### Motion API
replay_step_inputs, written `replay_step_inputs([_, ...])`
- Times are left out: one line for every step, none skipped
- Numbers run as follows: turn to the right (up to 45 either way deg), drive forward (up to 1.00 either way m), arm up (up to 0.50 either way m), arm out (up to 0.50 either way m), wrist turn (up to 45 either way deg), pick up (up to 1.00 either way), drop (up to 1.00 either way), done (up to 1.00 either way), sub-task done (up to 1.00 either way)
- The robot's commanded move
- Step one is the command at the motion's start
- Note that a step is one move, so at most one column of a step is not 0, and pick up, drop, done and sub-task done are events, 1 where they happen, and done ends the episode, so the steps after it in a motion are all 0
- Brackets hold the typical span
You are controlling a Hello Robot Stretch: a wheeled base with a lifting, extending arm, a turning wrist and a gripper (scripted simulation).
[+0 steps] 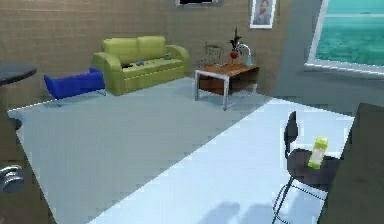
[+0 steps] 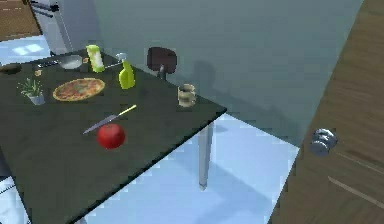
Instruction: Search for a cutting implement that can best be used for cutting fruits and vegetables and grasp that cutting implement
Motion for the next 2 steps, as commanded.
replay_step_inputs([-18.0, 0.0, 0.0, 0.0, 0.0, 0.0, 0.0, 0.0, 0.0])
replay_step_inputs([45.0, 0.0, 0.0, 0.0, 0.0, 0.0, 0.0, 0.0, 0.0])
